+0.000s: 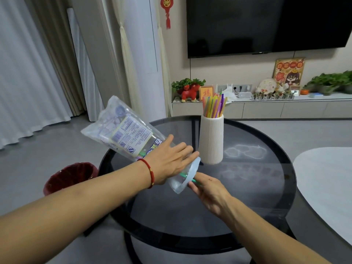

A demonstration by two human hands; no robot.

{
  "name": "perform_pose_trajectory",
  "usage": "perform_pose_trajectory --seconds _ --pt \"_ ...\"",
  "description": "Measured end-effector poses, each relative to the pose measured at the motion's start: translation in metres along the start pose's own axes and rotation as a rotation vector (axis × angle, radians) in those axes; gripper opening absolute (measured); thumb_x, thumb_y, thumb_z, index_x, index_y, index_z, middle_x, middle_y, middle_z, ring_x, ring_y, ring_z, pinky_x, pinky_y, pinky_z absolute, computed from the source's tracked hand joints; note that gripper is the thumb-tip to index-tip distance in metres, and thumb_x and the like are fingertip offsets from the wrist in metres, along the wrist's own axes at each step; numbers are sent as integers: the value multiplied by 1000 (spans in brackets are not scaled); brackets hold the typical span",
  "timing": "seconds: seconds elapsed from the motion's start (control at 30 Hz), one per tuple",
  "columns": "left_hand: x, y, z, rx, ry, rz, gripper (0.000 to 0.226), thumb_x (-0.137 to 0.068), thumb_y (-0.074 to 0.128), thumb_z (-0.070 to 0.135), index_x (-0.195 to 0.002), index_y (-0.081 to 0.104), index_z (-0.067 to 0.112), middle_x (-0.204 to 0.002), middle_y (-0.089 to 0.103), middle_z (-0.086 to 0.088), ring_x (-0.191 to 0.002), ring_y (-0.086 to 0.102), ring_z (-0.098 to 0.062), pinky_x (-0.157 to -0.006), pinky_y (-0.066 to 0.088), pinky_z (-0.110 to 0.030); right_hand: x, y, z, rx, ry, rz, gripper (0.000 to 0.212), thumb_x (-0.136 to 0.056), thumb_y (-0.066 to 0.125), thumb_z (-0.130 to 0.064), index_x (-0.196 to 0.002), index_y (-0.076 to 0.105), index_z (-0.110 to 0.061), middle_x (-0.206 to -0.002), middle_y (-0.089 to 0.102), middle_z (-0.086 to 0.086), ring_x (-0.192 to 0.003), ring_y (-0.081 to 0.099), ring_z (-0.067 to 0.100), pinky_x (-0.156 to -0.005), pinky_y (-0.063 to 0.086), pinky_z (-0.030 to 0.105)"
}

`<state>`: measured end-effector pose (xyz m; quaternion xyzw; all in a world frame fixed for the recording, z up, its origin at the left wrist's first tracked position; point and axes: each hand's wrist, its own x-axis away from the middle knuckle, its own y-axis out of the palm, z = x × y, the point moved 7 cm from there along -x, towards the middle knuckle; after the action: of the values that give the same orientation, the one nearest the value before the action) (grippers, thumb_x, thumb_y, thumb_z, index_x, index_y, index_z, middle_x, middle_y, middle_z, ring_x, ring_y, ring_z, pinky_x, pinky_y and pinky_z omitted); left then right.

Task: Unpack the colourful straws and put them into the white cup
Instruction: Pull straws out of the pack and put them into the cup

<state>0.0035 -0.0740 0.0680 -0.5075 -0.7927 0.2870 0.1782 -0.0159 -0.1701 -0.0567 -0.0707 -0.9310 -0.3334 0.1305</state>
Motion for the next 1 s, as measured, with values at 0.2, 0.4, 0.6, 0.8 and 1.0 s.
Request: perform_pose_trajectory --seconds 0.2,0.4,0.6,0.8,1.0 --pt "16 39 -9 306 -168 -91 130 -54 82 46 -154 3 20 -129 34 -9 -111 43 -27 -93 37 -52 10 -41 -35 129 -99 165 16 -93 69 9 -105 71 20 -107 72 33 -87 74 32 -76 65 29" --pt "31 94 5 659 -269 -347 130 -59 81 36 -153 -9 32 -132 26 2 -125 39 -21 -106 30 -58 42 -96 -101 455 -328 286 7 -92 73 4 -91 76 11 -100 75 30 -77 77 29 -72 67 26" --pt "24 102 11 891 -235 -511 139 -60 79 61 -152 -21 33 -163 -5 7 -151 0 -18 -117 7 -65 92 -126 -154 681 -538 301 23 -84 79 -19 -98 81 0 -90 83 14 -77 82 29 -67 64 21" --pt "-47 -3 54 1033 -201 162 110 -71 66 69 -156 14 21 -154 34 -5 -139 30 -20 -118 25 -39 138 -106 -184 1033 -747 237 18 -79 76 -24 -96 81 -19 -87 83 -10 -75 82 18 -69 65 23" --pt "-87 3 101 1540 -638 167 47 -90 62 41 -51 50 18 -56 51 -3 -56 55 -27 -50 38 -28 160 -81 -198 840 -863 155 39 -83 82 -52 -105 79 -21 -86 82 8 -67 81 29 -63 66 31"
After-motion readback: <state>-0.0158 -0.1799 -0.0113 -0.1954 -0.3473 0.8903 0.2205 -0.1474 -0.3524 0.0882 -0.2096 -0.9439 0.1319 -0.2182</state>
